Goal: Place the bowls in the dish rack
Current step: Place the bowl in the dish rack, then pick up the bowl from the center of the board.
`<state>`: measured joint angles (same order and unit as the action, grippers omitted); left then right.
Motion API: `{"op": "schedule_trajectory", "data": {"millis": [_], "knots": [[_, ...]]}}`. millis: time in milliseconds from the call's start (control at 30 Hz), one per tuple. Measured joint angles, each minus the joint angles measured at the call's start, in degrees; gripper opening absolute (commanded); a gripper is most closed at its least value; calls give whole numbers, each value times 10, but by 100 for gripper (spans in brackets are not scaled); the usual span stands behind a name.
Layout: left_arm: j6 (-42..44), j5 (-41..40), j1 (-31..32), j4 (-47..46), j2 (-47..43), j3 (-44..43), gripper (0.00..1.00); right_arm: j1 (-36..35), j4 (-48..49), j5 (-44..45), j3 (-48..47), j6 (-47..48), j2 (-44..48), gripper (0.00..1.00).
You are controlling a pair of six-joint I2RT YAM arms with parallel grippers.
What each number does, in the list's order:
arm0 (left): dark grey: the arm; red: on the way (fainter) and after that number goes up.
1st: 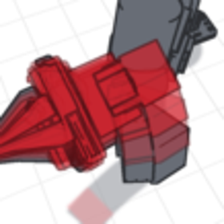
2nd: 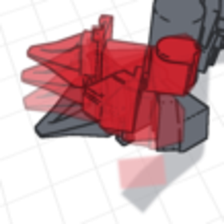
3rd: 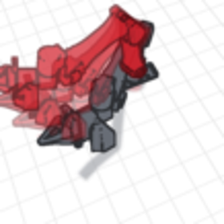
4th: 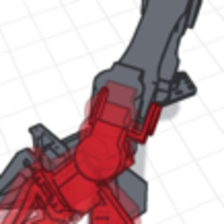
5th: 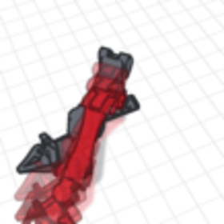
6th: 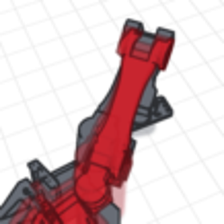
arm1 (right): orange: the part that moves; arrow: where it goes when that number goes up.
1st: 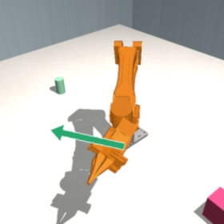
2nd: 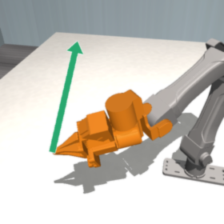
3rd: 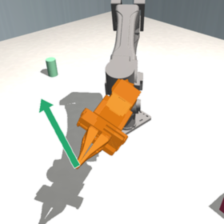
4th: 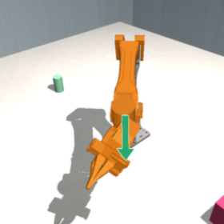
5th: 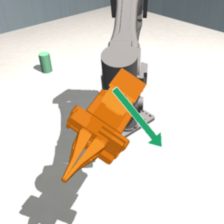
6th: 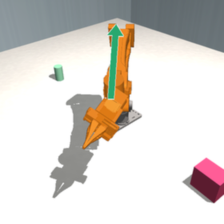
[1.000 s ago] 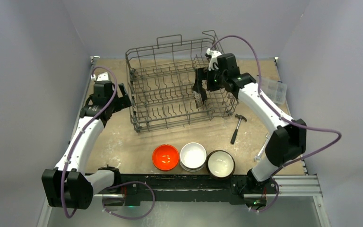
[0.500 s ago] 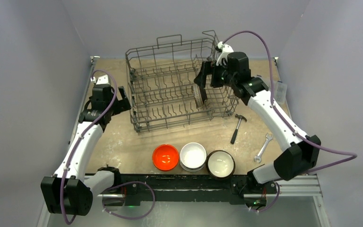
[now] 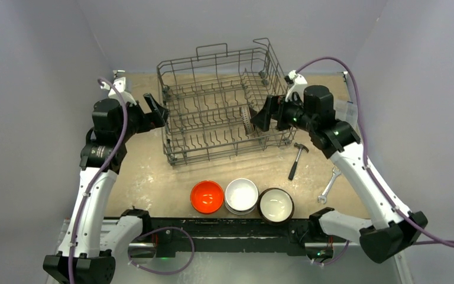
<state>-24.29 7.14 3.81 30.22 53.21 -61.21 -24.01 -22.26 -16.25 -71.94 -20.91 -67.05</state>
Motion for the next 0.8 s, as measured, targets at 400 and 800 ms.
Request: {"op": "schedule_trajectory", "data": {"millis": [400,800], "knots": [[-125,151,155,-86,40,4,99,0,-26,-30,78,-23,84,99],[-129,69,499,-147,112,23,93,11,50,-113,96,-47,-44,99]]}}
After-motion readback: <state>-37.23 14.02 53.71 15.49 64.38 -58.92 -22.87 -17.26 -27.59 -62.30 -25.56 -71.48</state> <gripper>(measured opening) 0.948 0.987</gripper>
